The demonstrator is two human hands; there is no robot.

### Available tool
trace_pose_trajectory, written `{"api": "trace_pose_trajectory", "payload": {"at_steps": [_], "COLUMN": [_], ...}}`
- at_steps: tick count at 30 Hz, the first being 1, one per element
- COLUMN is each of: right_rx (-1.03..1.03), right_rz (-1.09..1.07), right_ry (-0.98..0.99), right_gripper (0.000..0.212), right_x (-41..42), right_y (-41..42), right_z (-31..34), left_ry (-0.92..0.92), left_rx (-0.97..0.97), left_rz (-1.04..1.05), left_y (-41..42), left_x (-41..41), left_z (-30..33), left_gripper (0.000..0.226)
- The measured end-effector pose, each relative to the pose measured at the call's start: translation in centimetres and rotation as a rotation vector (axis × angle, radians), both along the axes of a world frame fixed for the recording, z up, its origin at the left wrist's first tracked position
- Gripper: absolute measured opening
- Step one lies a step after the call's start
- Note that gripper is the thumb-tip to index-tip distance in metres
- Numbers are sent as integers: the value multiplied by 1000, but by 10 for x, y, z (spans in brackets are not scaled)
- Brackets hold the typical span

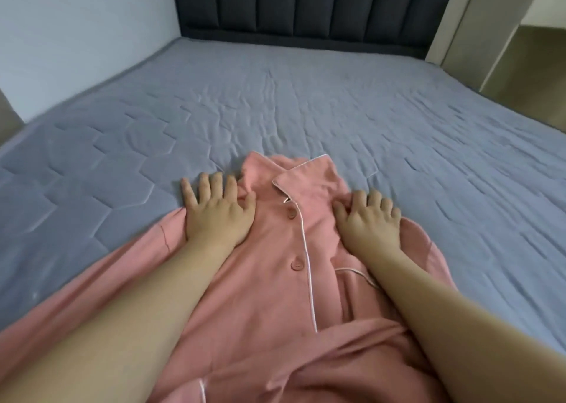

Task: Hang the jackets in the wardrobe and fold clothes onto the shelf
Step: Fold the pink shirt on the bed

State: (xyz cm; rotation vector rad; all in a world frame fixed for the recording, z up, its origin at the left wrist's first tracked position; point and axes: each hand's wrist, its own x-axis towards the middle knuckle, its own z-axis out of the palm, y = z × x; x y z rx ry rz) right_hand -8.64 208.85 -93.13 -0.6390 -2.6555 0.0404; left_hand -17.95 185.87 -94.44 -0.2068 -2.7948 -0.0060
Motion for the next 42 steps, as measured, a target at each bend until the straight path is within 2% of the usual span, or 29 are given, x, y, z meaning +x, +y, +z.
{"api": "trace_pose_trajectory", "payload": {"at_steps": [3, 5, 6, 8, 9, 10, 12, 14, 15, 17, 19, 20, 23, 25, 28, 29, 30, 31, 32, 33, 34, 36, 37, 38, 40, 42], "right_rx": [-171, -279, -356, -611, -802, -1032, -1454, -1725, -1827, -1956, -1972, -1986, -2209, -2378, -2609, -2661, -2699, -2723, -2741, -2756, -2768, -2721, -2689, -2659, -2556, -2422], "right_rz": [-52, -128, -161, -170, -156, -152, -159, -110, -83, -85, -122, -157, -155, -66, 141, 212, 283, 350, 416, 464, 470, 351, 298, 264, 201, 100], "right_ry": [-199, -332, -386, -421, -420, -375, -207, -35, 33, 156, 339, 454, 739, 829, 929, 936, 934, 924, 911, 912, 935, 1007, 1014, 995, 908, 851], "right_gripper": [70, 82, 85, 72, 57, 43, 21, 8, 9, 14, 19, 24, 34, 47, 69, 76, 83, 90, 97, 104, 108, 110, 108, 103, 93, 84], "right_x": [40, 76, 93, 121, 134, 146, 175, 205, 222, 261, 300, 319, 369, 391, 403, 404, 405, 405, 404, 404, 402, 399, 397, 392, 380, 363], "right_y": [5, 19, 26, 40, 44, 45, 50, 60, 71, 108, 156, 180, 229, 244, 260, 265, 269, 273, 276, 278, 279, 282, 282, 282, 280, 280], "right_z": [28, 45, 53, 71, 80, 85, 89, 87, 88, 88, 86, 81, 60, 42, 21, 16, 14, 12, 12, 14, 17, 23, 24, 27, 37, 51], "left_ry": [-122, -261, -342, -505, -555, -561, -521, -572, -613, -712, -842, -899, -1063, -1126, -1282, -1366, -1468, -1560, -1577, -1498, -1308, -741, -479, -378, -543, -657], "left_rx": [-58, 17, 114, 340, 345, 255, 46, 67, 53, -3, 10, 72, 492, 696, 1208, 1260, 1202, 1060, 910, 782, 677, 444, 280, 130, -59, -140], "left_rz": [41, -8, -87, -282, -333, -366, -381, -331, -312, -281, -290, -297, -166, -178, -276, -301, -334, -356, -361, -356, -348, -325, -308, -266, -170, -155], "left_y": [2, 0, -4, -12, -14, -16, -16, -7, 0, 25, 65, 91, 195, 278, 390, 413, 427, 432, 431, 425, 414, 381, 360, 336, 299, 282], "left_x": [32, 73, 101, 163, 193, 217, 244, 252, 253, 255, 264, 269, 295, 317, 363, 377, 390, 399, 401, 398, 389, 357, 336, 318, 299, 296], "left_z": [25, 38, 41, 53, 57, 60, 69, 92, 106, 133, 163, 176, 206, 215, 218, 212, 203, 191, 178, 166, 156, 135, 122, 109, 75, 39], "left_gripper": [68, 69, 75, 97, 101, 94, 61, 21, 13, 21, 26, 25, 23, 23, 30, 30, 32, 36, 39, 37, 33, 28, 33, 43, 61, 66]}}
